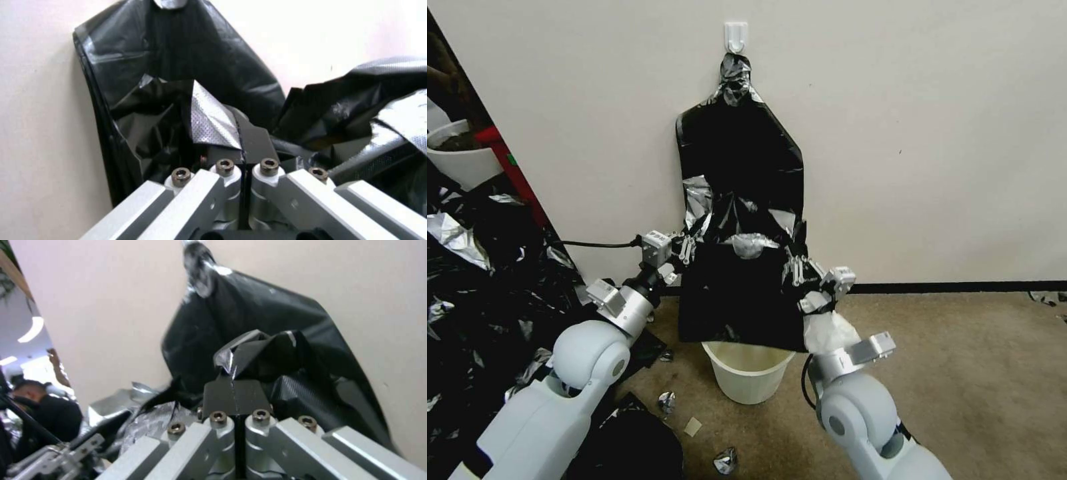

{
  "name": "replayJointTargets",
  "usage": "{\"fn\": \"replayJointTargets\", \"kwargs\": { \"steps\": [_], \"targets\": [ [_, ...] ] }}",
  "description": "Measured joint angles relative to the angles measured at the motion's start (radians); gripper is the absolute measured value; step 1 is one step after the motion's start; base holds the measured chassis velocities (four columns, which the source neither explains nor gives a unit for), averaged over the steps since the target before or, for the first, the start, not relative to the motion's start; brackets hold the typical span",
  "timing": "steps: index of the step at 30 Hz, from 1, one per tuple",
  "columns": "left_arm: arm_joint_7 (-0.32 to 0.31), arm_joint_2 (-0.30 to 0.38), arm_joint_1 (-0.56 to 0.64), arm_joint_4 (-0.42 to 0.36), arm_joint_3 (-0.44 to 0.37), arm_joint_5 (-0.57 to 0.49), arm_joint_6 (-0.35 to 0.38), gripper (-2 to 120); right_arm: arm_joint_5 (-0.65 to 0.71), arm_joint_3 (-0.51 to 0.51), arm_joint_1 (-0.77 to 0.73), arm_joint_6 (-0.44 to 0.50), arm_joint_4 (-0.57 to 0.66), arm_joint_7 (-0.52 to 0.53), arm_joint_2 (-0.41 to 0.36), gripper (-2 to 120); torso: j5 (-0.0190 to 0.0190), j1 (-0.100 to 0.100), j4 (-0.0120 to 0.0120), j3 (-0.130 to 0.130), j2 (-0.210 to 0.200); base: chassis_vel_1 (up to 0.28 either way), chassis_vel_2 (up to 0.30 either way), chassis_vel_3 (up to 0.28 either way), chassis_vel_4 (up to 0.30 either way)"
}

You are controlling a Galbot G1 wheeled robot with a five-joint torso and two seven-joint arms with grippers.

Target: Place a trash bag onto the trash bin.

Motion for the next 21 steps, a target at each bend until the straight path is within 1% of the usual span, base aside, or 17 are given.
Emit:
{"fn": "replayJointTargets", "kwargs": {
  "steps": [1,2,5,6,8,10,11,12,16,17,19,20,21],
  "targets": [
    [0.003,-0.004,0.003,0.013,0.005,0.023,-0.016,0,-0.003,0.003,-0.001,0.014,-0.02,-0.005,-0.001,0,0.0,0.0,0.0,0.0,0.0,0.0,0.0,0.0,0.0],
    [0.003,-0.004,0.003,0.013,0.005,0.023,-0.016,0,-0.003,0.003,-0.001,0.014,-0.02,-0.005,-0.001,0,0.0,0.0,0.0,0.0,0.0,0.0,0.0,0.0,0.0],
    [0.016,-0.047,0.017,0.085,0.023,0.121,-0.092,0,0.011,0.013,-0.003,0.083,-0.12,-0.019,-0.003,0,0.0001,0.0,0.0,0.0,0.0,0.0,0.0,0.0,0.0],
    [0.016,-0.047,0.017,0.085,0.023,0.121,-0.092,0,0.011,0.013,-0.003,0.083,-0.12,-0.019,-0.003,0,0.0001,0.0,0.0,0.0,0.0,0.0,0.0,0.0,0.0],
    [0.029,-0.078,0.016,0.136,0.031,0.158,-0.134,0,0.018,0.023,0.002,0.12,-0.165,-0.038,0.001,0,0.0,0.0,0.0,0.0,0.0,0.0,0.0,0.0,0.0],
    [0.045,-0.097,0.015,0.176,0.04,0.173,-0.163,0,0.013,0.036,0.013,0.15,-0.197,-0.059,0.005,0,-0.0001,0.0,0.0,0.0,0.0,0.0,0.0,0.0,0.0],
    [0.045,-0.097,0.015,0.176,0.04,0.173,-0.163,0,0.013,0.036,0.013,0.15,-0.197,-0.059,0.005,0,-0.0001,0.0,0.0,0.0,0.0,0.0,0.0,0.0,0.0],
    [0.057,-0.112,0.015,0.199,0.044,0.182,-0.176,0,0.003,0.041,0.018,0.165,-0.218,-0.07,0.007,0,-0.0001,0.0,0.0,0.0,0.0,0.0,0.0,0.0,0.0],
    [0.067,-0.123,0.029,0.218,0.049,0.202,-0.172,0,-0.023,0.032,0.006,0.17,-0.231,-0.049,0.005,0,-0.0001,0.0,0.0,0.0,0.0,0.0,0.0,0.0,0.0],
    [0.069,-0.119,0.042,0.215,0.049,0.22,-0.152,0,-0.04,0.009,-0.012,0.156,-0.225,-0.009,-0.009,0,0.0,0.0,0.0,0.0,0.0,0.0,0.0,0.0,0.0],
    [0.071,-0.102,0.063,0.184,0.043,0.249,-0.115,0,-0.049,-0.029,-0.042,0.135,-0.203,0.036,-0.038,0,-0.0003,0.0,0.0,0.0,0.0,0.0,0.0,0.0,0.0],
    [0.071,-0.102,0.063,0.184,0.043,0.249,-0.115,0,-0.049,-0.029,-0.042,0.135,-0.203,0.036,-0.038,0,-0.0003,0.0,0.0,0.0,0.0,0.0,0.0,0.0,0.0],
    [0.074,-0.088,0.072,0.163,0.034,0.26,-0.099,0,-0.049,-0.046,-0.054,0.129,-0.193,0.05,-0.051,0,-0.0001,0.0,0.0,0.0,0.0,0.0,0.0,0.0,0.0]
  ]
}}
